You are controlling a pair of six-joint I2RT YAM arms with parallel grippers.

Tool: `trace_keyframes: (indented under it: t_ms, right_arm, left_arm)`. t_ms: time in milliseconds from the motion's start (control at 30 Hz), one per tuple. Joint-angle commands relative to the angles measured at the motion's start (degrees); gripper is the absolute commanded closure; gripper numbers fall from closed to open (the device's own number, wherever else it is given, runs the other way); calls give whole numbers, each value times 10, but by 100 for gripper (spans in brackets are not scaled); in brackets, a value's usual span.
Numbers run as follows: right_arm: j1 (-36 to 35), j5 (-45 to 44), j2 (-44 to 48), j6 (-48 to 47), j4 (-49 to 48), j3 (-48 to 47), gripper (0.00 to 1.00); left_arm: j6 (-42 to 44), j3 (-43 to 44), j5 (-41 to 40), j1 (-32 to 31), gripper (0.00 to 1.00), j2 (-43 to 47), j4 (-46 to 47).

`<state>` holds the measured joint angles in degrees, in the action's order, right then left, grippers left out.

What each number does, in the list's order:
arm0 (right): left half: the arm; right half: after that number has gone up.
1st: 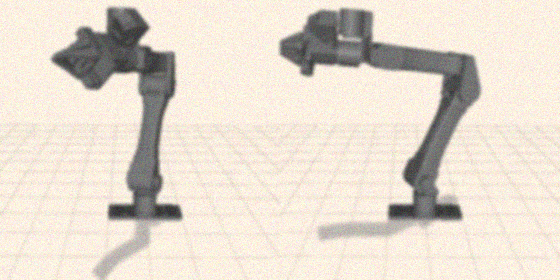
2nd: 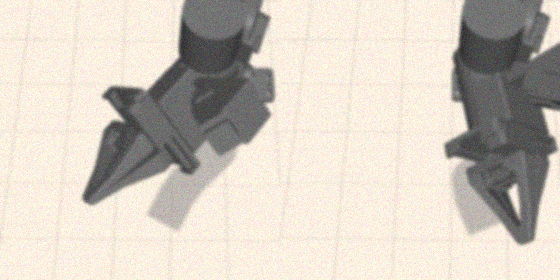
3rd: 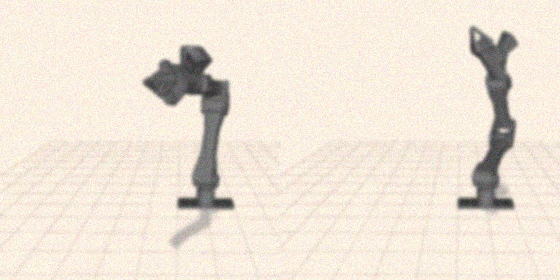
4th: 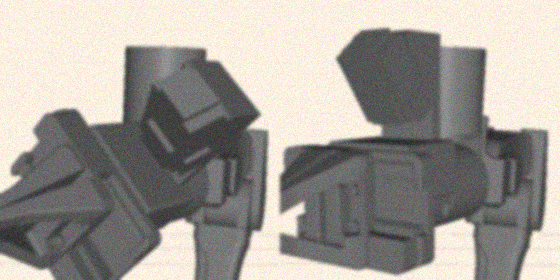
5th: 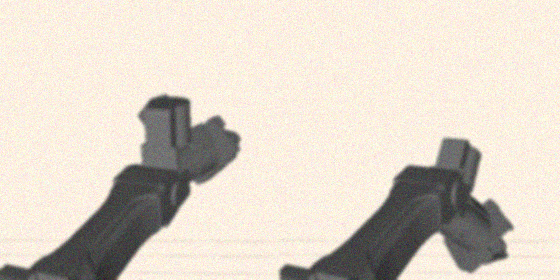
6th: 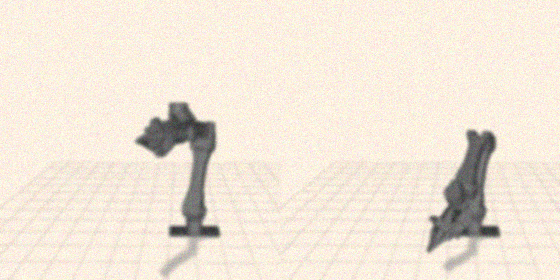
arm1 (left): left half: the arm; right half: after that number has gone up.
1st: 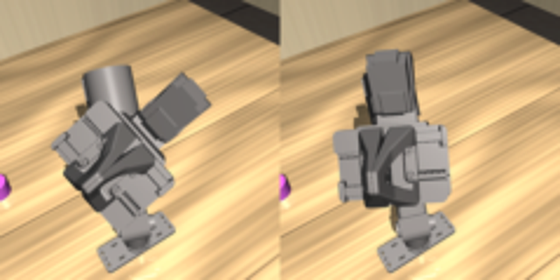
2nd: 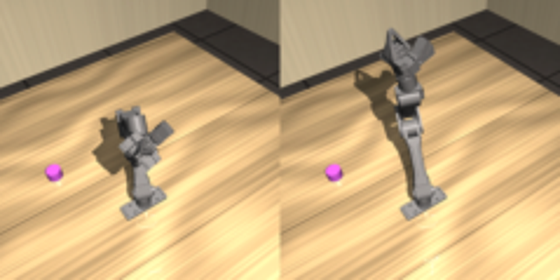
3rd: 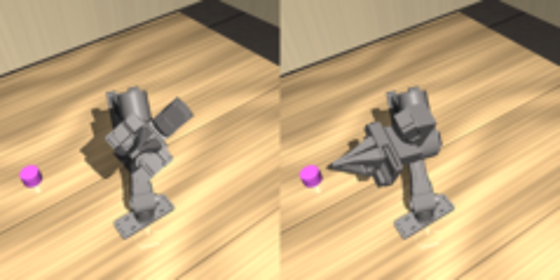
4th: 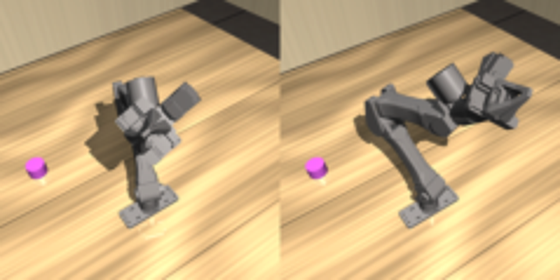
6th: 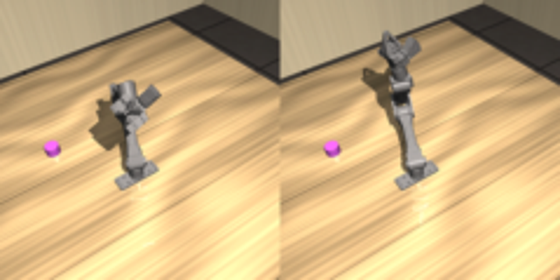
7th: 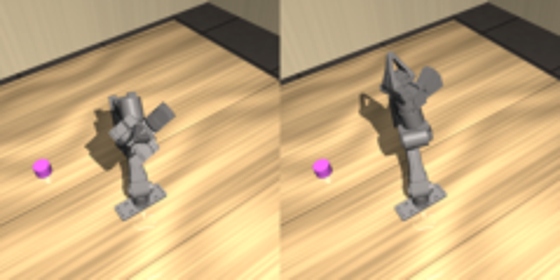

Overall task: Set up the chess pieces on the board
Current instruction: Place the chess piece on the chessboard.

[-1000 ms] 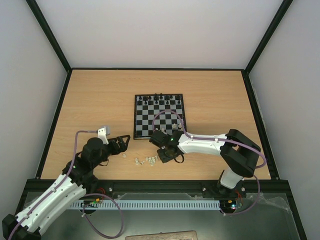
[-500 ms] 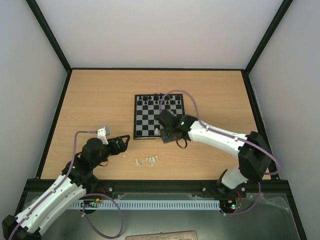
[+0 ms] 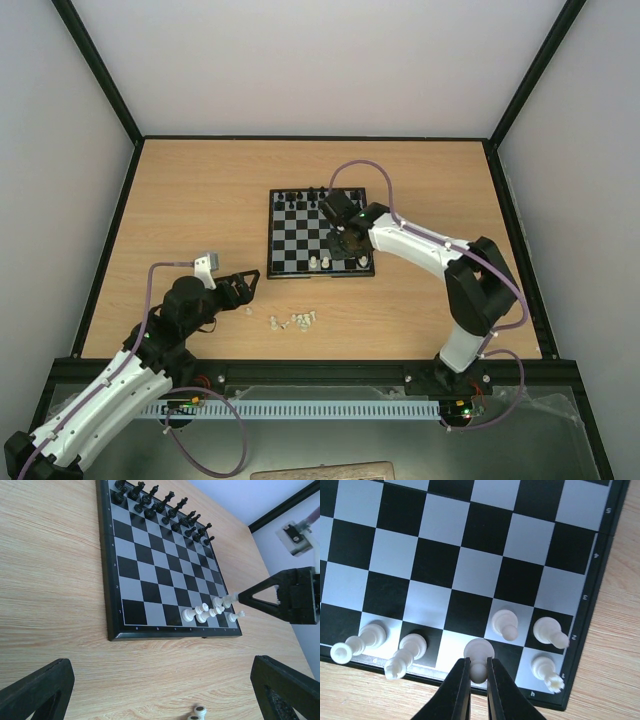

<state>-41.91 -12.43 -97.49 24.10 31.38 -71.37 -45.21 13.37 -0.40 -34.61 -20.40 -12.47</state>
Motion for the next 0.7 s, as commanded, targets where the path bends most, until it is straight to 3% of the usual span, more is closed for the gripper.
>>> trace_keyframes:
  t_ms: [0, 667]
  right_arm:
    - [5, 17, -28, -19, 13, -30, 92]
    - [11, 24, -123, -31, 13, -74, 90]
  left_arm:
    - [4, 1, 2, -1, 1, 1, -4]
    - [8, 1, 1, -1, 1, -12, 5]
